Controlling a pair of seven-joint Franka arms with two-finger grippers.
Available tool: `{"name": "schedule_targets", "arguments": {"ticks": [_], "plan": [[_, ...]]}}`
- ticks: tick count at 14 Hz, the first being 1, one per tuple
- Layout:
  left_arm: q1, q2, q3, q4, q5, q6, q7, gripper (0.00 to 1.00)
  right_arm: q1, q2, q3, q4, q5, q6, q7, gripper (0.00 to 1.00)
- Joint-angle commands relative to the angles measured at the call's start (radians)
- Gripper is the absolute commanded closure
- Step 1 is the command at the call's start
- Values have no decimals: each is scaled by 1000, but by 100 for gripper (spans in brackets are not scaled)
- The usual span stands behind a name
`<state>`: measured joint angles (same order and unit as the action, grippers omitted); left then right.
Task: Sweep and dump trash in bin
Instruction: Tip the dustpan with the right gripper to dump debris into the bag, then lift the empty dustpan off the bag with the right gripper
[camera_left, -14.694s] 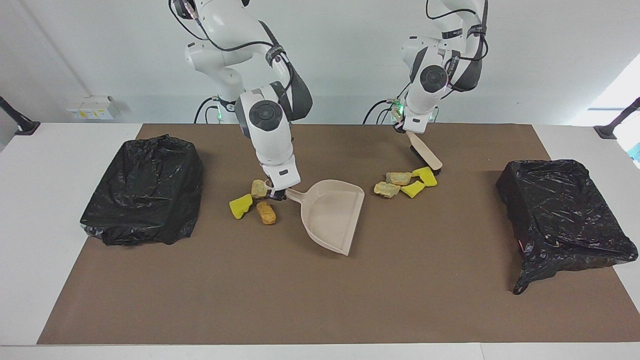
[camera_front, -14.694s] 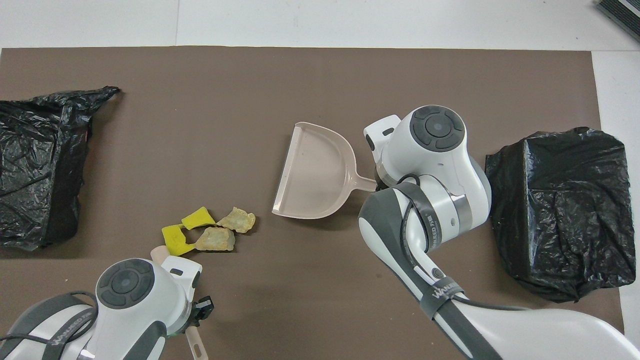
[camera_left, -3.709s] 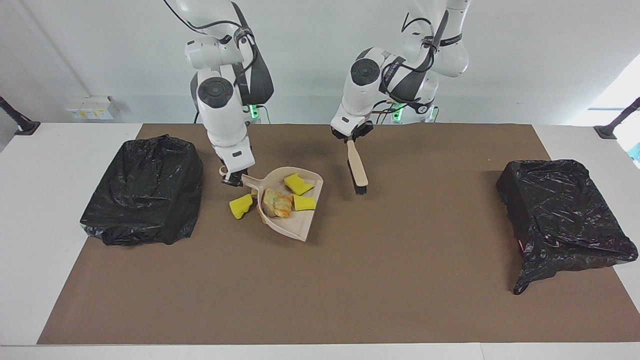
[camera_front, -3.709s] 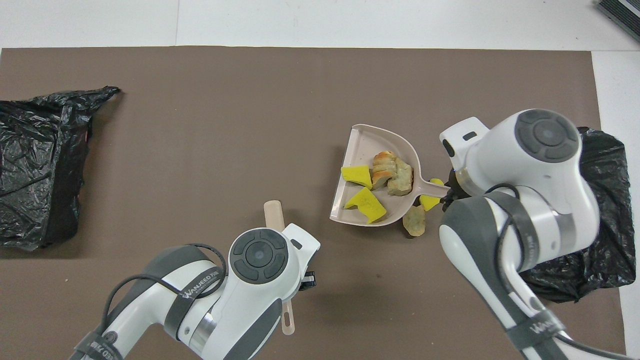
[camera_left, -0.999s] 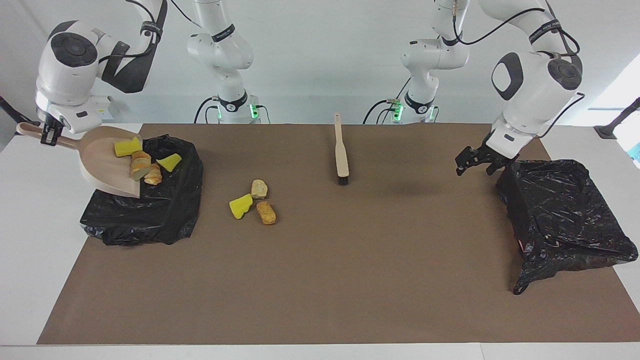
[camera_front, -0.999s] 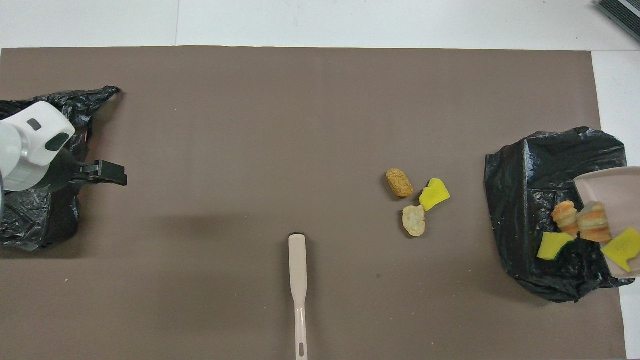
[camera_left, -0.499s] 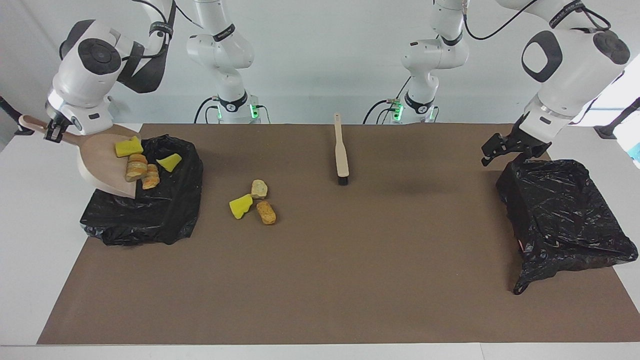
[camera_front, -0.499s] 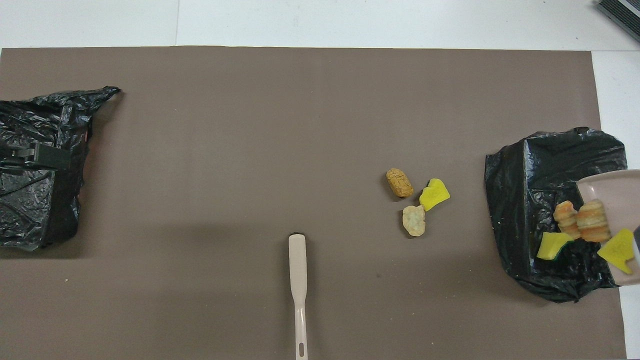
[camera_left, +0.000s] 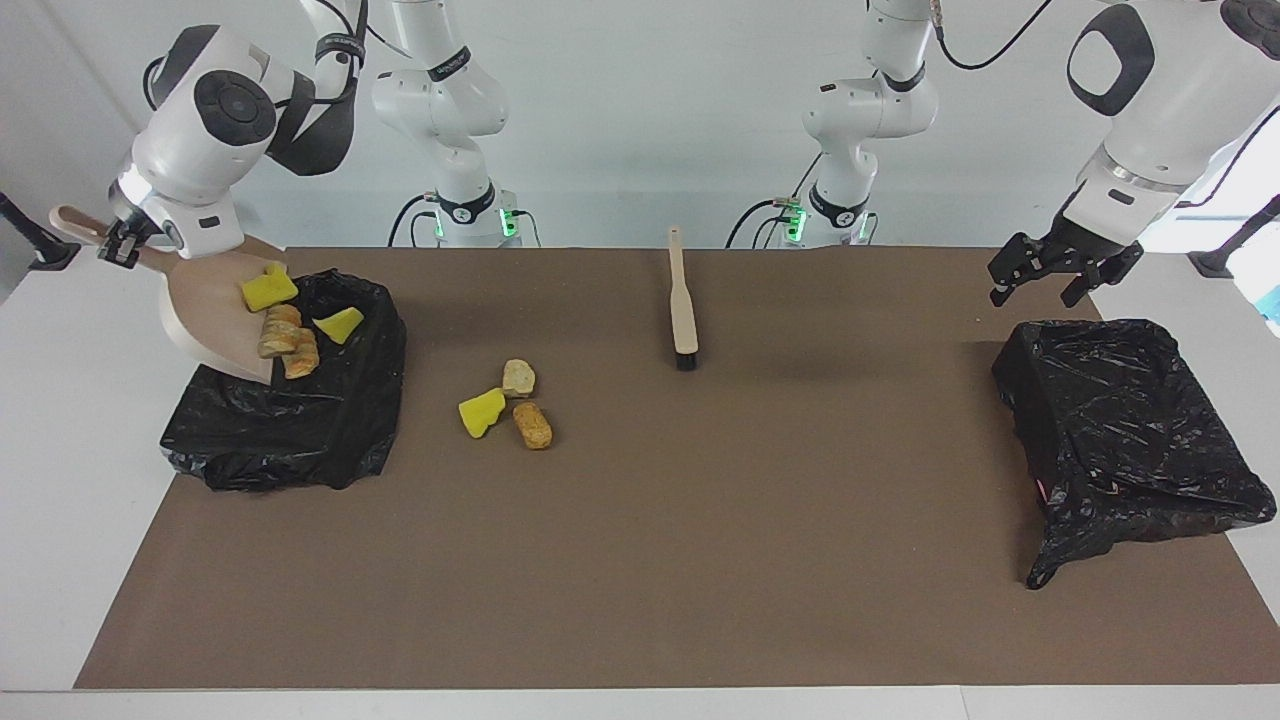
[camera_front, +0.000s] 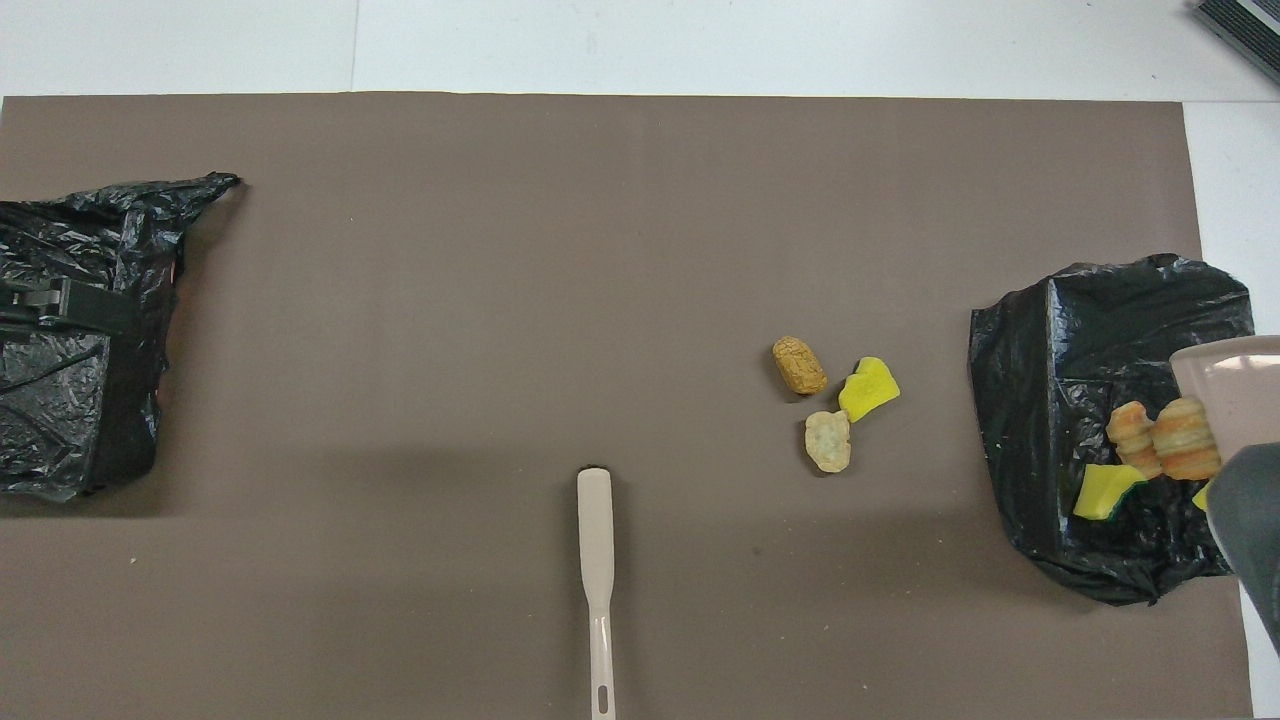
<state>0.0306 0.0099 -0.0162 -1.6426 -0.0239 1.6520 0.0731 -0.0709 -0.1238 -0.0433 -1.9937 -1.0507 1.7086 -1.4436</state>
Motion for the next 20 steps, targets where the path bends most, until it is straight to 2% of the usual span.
{"name": "schedule_targets", "arguments": {"ticks": [1, 2, 5, 8, 10, 12, 13, 15, 20], "plan": [[3, 10, -2, 23, 22, -29, 4, 0, 75, -25, 5, -53, -75, -82, 106, 100], [6, 8, -2, 27, 27, -37, 4, 0, 107, -22, 6, -53, -93, -128, 126, 100], [3, 10, -1, 40, 39, -63, 20, 0, 115, -22, 7, -50, -136, -142, 137, 100], [-1, 1, -5, 34, 35, -64, 20, 0, 114, -22, 8, 39, -164, -152, -3, 100], [-1, -1, -5, 32, 33, -55, 22, 0, 114, -34, 8, 58, -158, -155, -38, 100], [-1, 1, -5, 33, 33, -51, 11, 0, 112, -40, 7, 123, -149, -211, -50, 100], [0, 1, -5, 32, 33, -51, 13, 0, 114, -40, 7, 165, -103, -248, -50, 100], [0, 1, -5, 32, 33, -51, 13, 0, 114, -42, 10, 231, 89, -296, -15, 100], [0, 1, -5, 32, 33, -51, 13, 0, 117, -59, 48, 248, 407, -374, 352, 100]]}}
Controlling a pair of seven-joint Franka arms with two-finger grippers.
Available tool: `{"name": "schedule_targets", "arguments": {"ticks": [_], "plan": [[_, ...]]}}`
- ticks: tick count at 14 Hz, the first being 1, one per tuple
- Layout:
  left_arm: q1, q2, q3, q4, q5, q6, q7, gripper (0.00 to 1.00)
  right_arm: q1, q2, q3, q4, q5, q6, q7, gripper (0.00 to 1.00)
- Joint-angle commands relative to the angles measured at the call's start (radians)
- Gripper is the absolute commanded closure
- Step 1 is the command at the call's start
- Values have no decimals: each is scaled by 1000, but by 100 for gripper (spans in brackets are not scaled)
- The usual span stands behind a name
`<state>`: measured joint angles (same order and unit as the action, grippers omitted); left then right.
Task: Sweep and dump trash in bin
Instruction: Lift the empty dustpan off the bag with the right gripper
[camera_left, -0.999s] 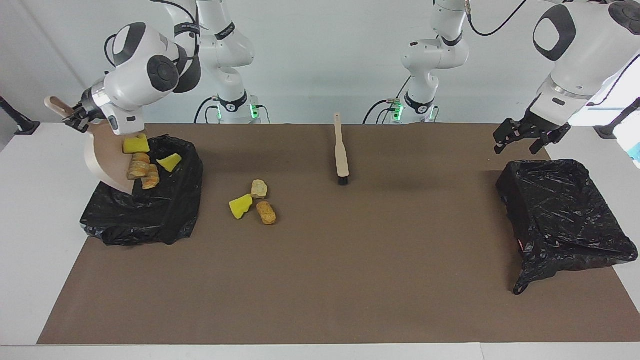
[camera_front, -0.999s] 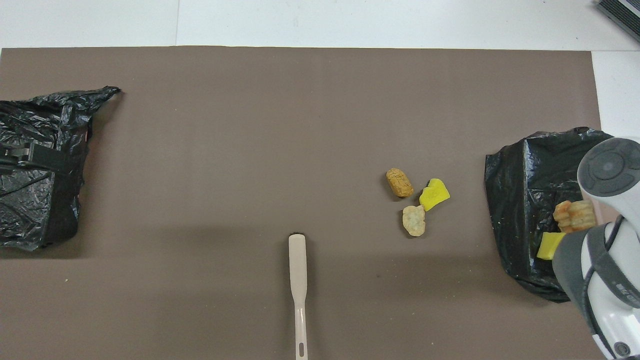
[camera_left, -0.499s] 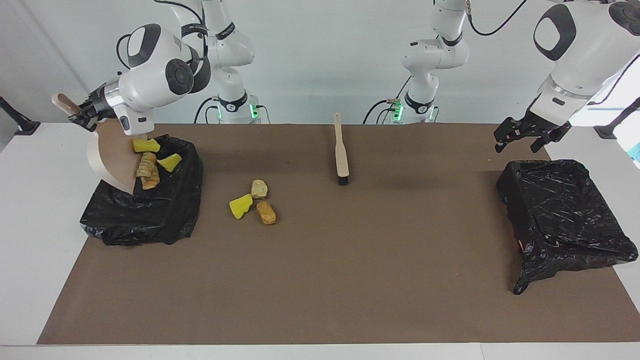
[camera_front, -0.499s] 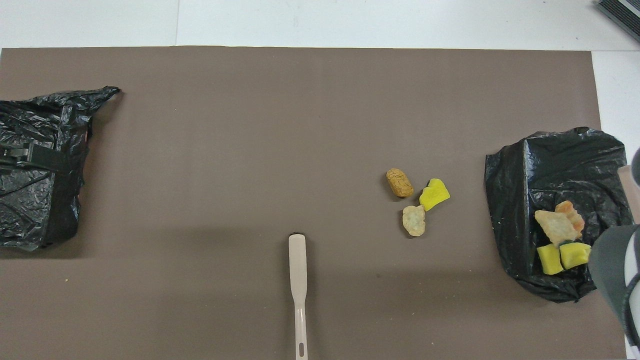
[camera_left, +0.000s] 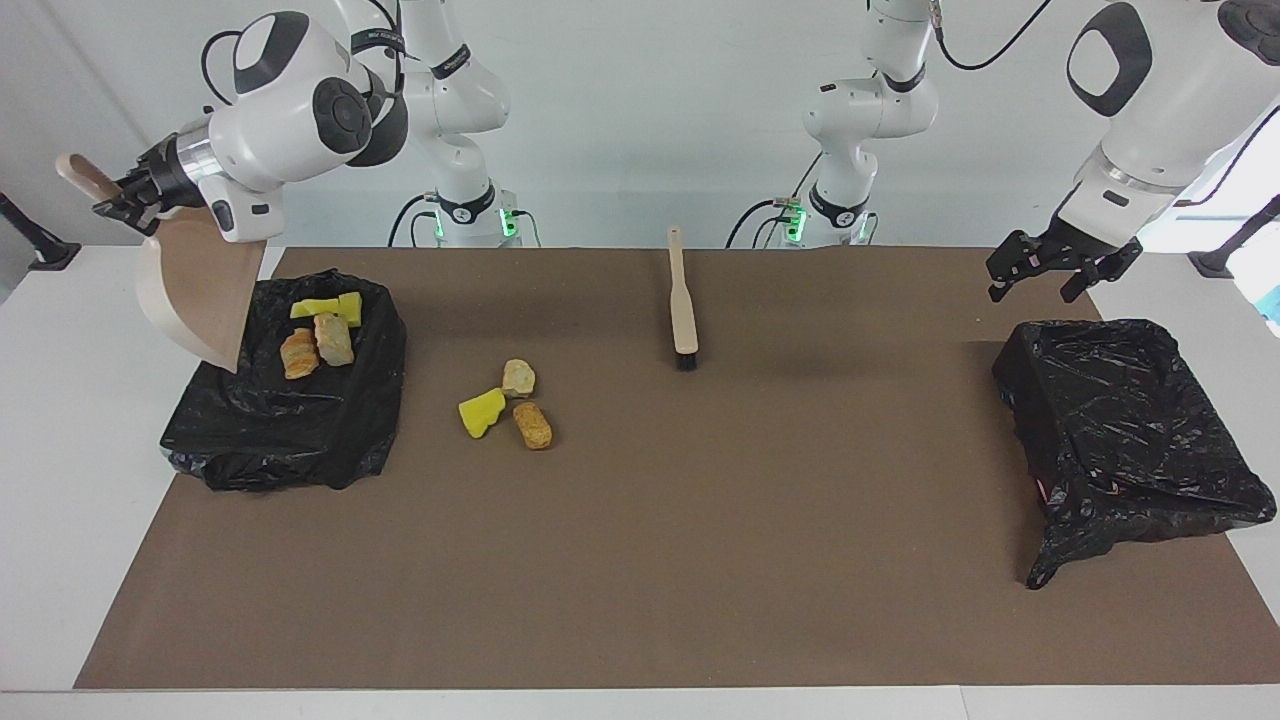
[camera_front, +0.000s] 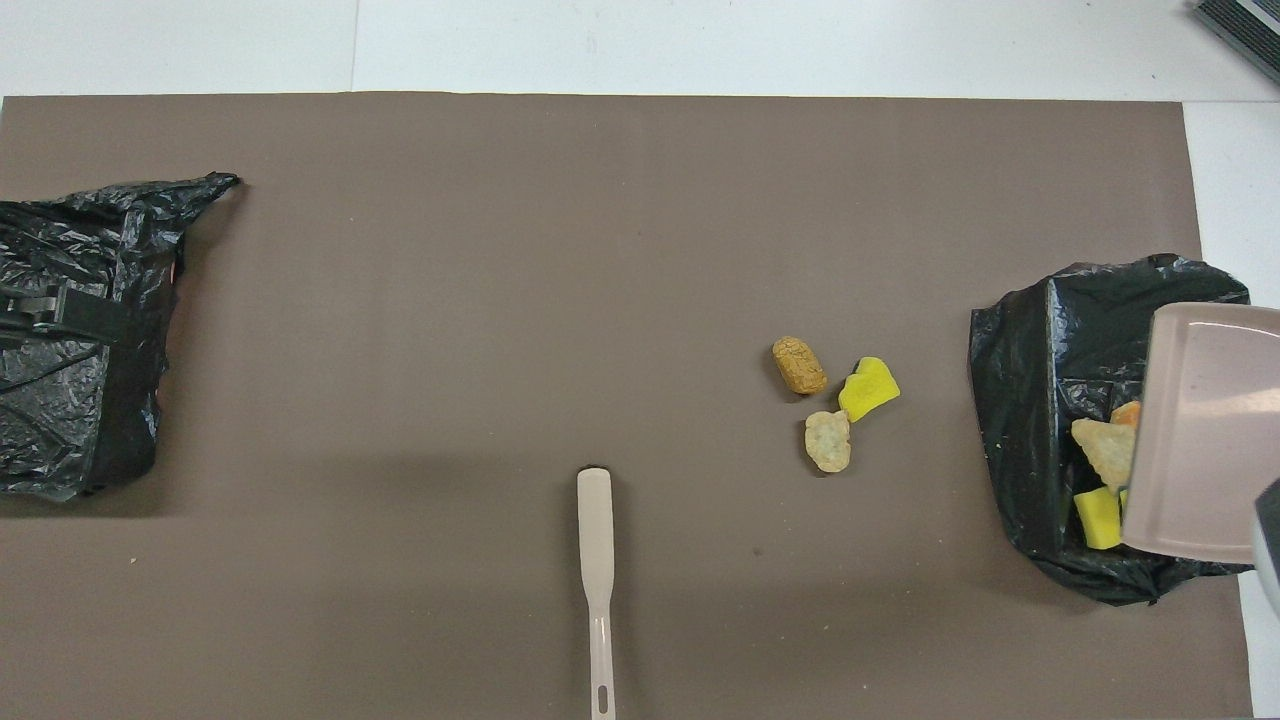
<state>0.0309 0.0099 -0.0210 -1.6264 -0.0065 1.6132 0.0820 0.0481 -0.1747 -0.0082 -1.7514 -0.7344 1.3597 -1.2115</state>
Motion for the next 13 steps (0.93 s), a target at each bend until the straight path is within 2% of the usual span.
{"name": "schedule_targets", "arguments": {"ticks": [1, 3, 5, 7, 10, 13], "plan": [[1, 1, 0, 16, 16, -12, 4, 0, -2, -8, 36, 6, 136, -40, 201, 100], [3, 1, 0, 16, 16, -13, 4, 0, -4, -8, 57, 7, 267, -48, 374, 100], [3, 1, 0, 16, 16, -12, 4, 0, -1, 0, 68, 6, 416, -28, 624, 100], [6, 1, 0, 16, 16, -13, 4, 0, 27, 18, 122, 4, 489, 1, 850, 100], [7, 1, 0, 16, 16, -13, 4, 0, 87, 95, 140, 7, 622, 93, 1128, 100], [9, 1, 0, 16, 16, -13, 4, 0, 212, 223, 140, 29, 650, 188, 1361, 100]]}}
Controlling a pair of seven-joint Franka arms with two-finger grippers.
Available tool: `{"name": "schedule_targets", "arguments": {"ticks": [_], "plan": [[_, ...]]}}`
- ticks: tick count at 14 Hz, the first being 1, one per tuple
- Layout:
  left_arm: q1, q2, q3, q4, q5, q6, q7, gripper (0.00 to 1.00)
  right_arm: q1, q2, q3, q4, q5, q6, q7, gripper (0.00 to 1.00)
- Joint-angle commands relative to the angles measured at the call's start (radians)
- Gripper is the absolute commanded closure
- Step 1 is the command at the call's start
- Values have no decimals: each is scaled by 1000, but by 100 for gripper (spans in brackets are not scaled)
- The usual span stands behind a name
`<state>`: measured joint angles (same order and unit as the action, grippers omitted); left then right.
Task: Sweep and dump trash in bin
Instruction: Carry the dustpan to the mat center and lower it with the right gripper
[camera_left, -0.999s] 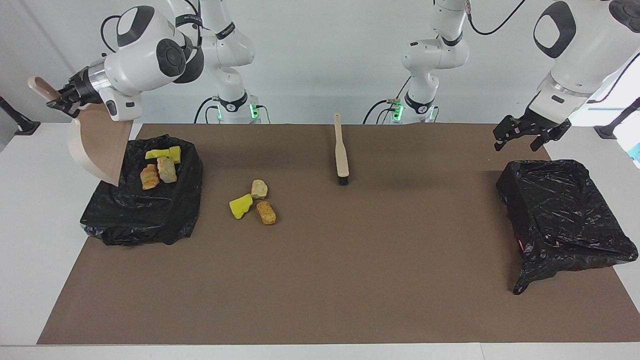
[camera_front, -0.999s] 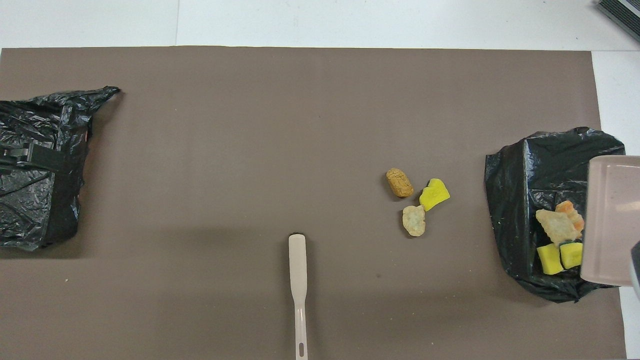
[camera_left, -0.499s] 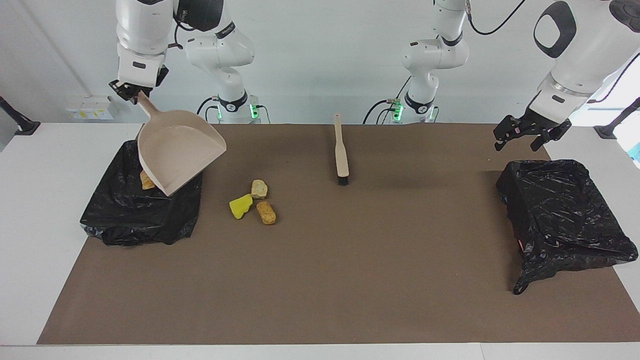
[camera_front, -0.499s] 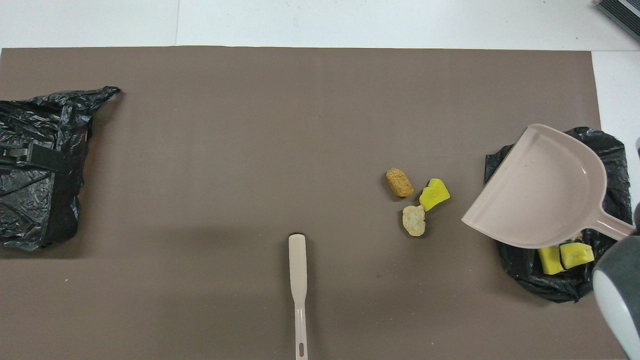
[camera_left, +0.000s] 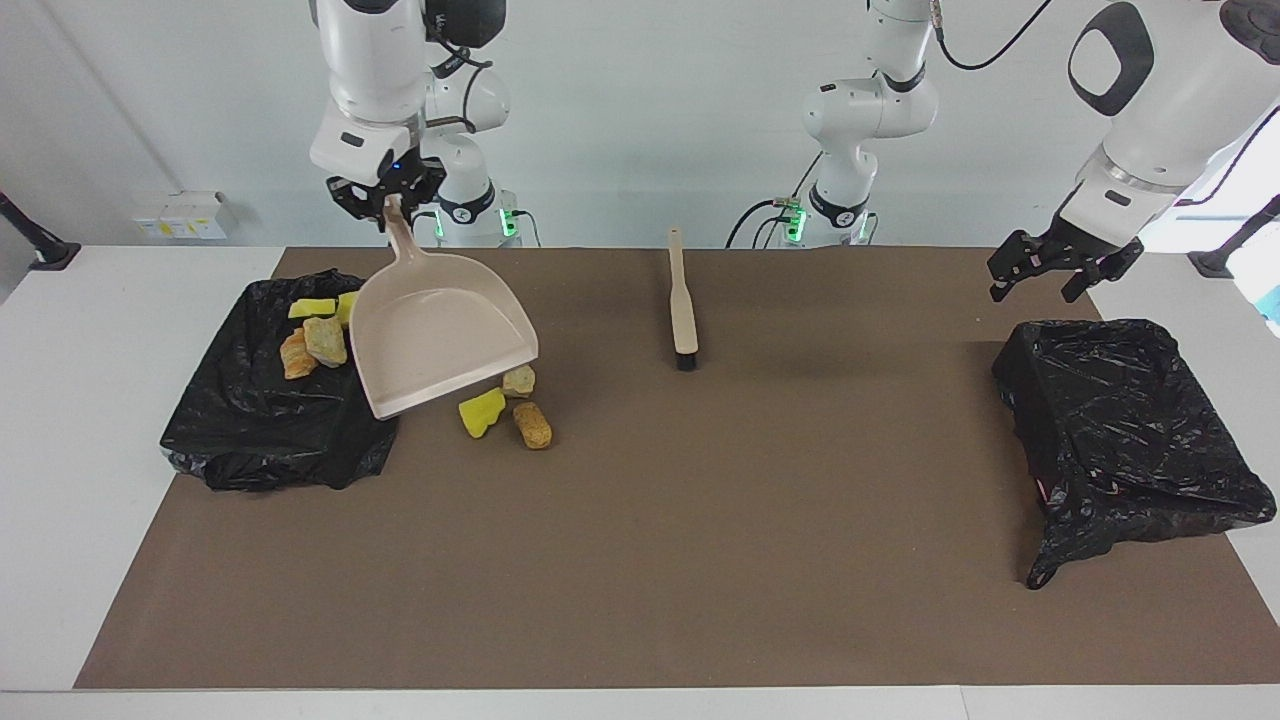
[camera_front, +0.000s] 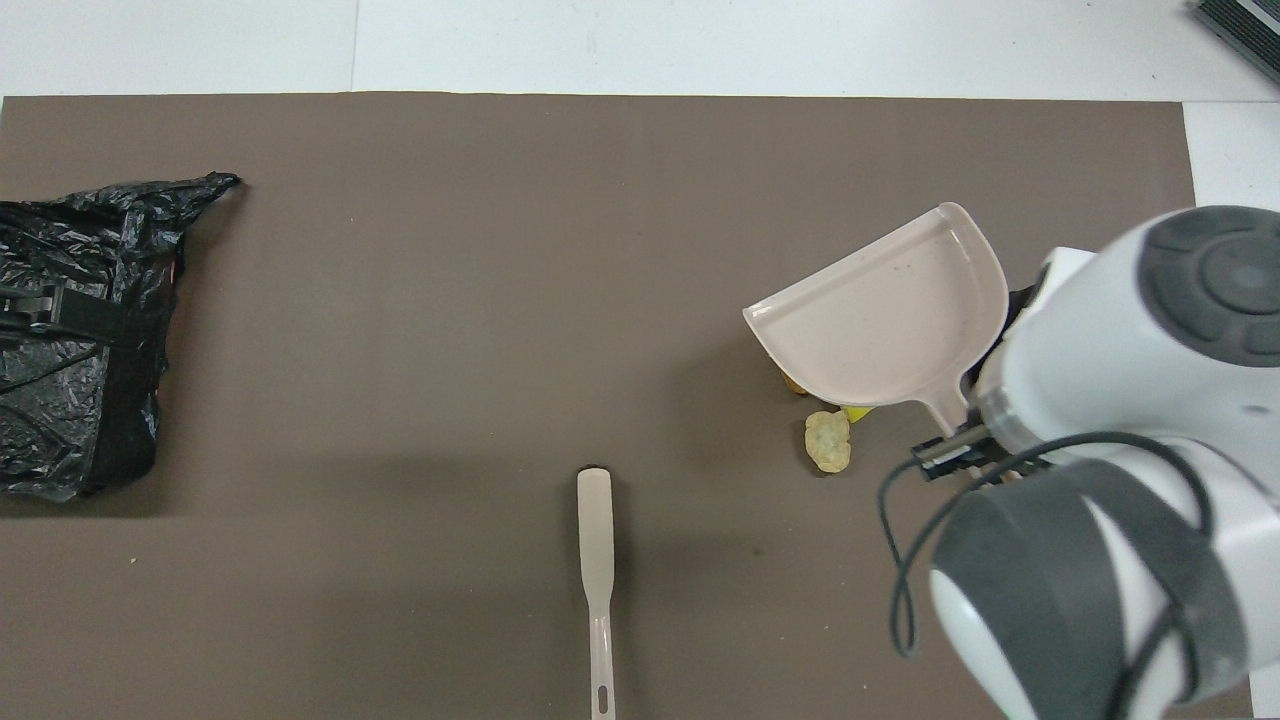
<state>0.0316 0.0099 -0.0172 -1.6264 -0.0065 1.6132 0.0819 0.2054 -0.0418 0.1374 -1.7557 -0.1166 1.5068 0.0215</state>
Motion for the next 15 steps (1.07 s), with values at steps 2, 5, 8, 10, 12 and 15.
{"name": "schedule_targets", "arguments": {"ticks": [2, 5, 8, 10, 12, 15], "plan": [[8, 1, -4, 16, 16, -12, 2, 0, 133, 244, -5, 138, 55, 105, 340, 100], [8, 1, -4, 16, 16, -13, 4, 0, 176, 429, -5, 327, 113, 157, 467, 100], [8, 1, -4, 16, 16, -13, 4, 0, 238, 511, -5, 334, 138, 303, 552, 100], [8, 1, -4, 16, 16, -12, 4, 0, 281, 565, -5, 343, 140, 403, 619, 100], [10, 1, -4, 17, 16, -12, 2, 0, 282, 588, -2, 344, 169, 449, 640, 100], [2, 1, -4, 17, 16, -10, 4, 0, 289, 588, -2, 331, 202, 480, 646, 100]]}}
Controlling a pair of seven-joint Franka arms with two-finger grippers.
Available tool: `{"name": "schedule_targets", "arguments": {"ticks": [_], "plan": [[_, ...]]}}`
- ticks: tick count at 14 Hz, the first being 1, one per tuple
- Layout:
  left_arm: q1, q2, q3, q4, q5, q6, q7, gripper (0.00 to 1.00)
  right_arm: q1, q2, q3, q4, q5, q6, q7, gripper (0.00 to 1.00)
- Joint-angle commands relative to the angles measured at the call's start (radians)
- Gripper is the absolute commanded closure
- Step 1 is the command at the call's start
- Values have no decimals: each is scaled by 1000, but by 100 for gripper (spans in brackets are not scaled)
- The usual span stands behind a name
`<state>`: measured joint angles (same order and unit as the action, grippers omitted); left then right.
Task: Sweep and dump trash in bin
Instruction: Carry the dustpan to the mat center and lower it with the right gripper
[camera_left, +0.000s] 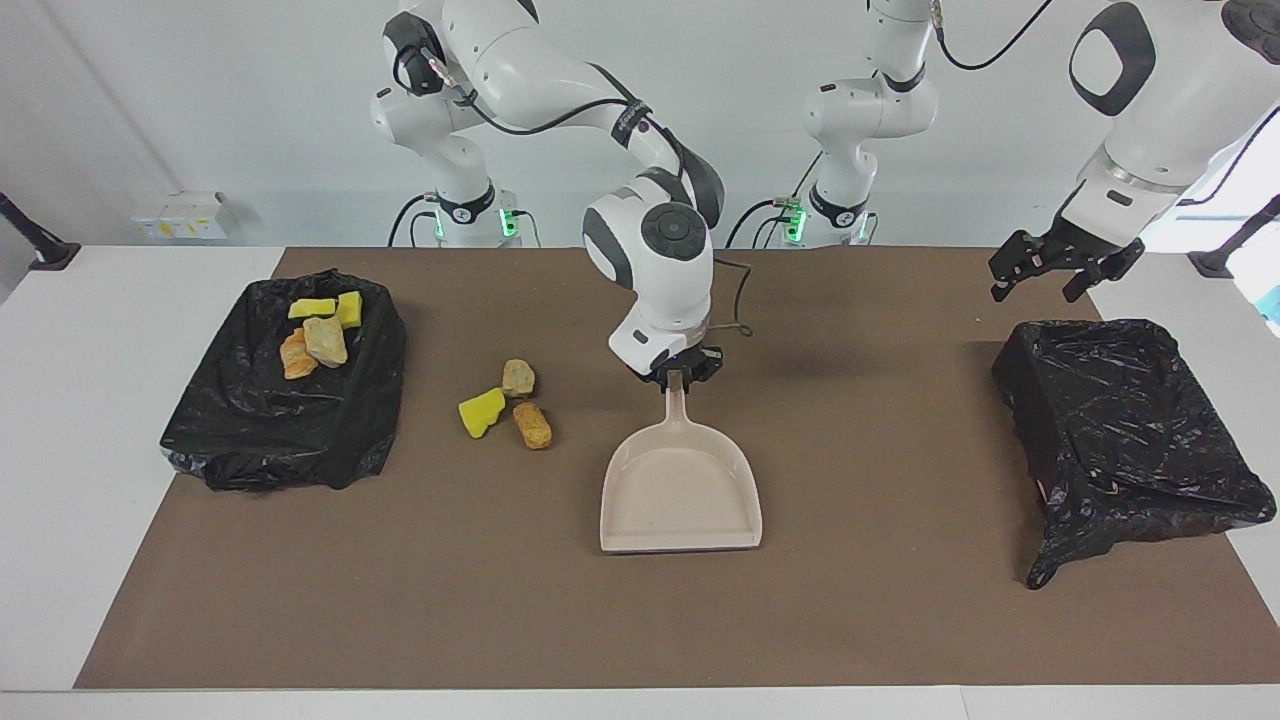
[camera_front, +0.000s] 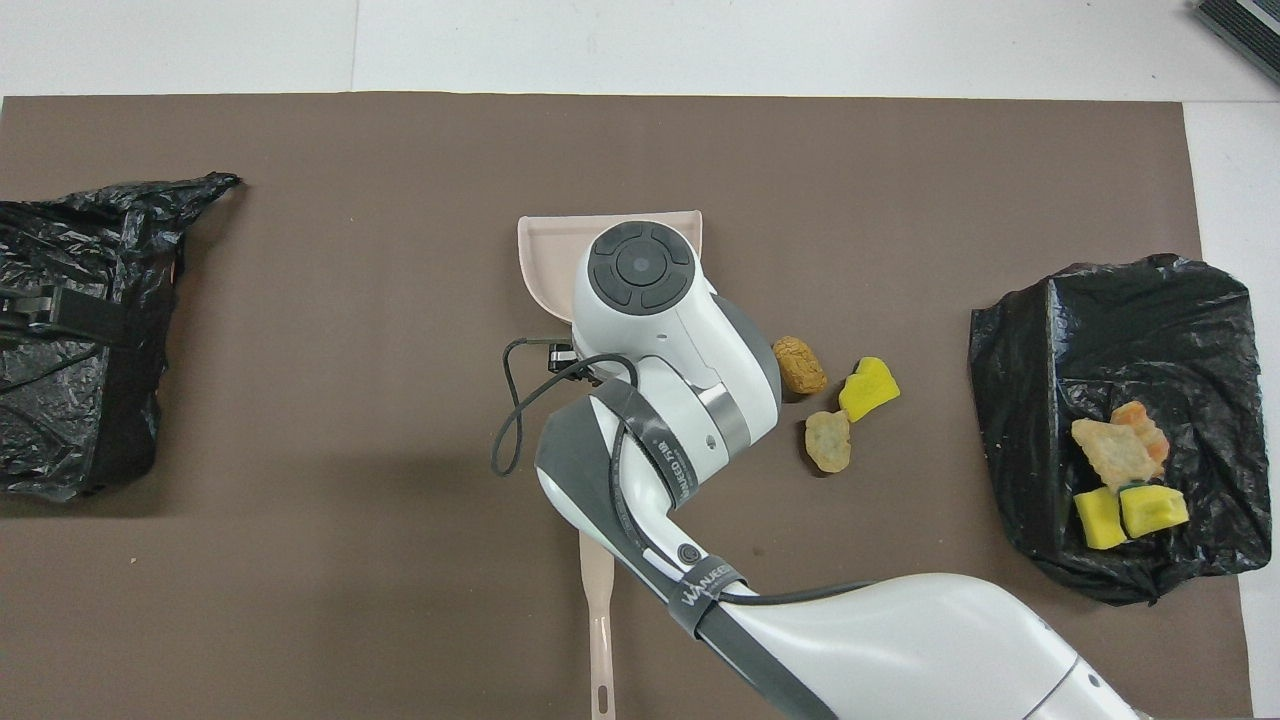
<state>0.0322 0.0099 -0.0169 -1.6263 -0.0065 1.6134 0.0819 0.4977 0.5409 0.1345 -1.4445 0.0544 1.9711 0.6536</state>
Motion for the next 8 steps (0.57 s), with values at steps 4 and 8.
{"name": "schedule_targets", "arguments": {"ticks": [4, 8], "plan": [[-5, -4, -8, 19, 8, -9, 9, 0, -13, 7, 0, 0, 87, 106, 14, 100], [-8, -11, -23, 11, 5, -1, 7, 0, -33, 23, 0, -13, 85, 121, -9, 100]]}}
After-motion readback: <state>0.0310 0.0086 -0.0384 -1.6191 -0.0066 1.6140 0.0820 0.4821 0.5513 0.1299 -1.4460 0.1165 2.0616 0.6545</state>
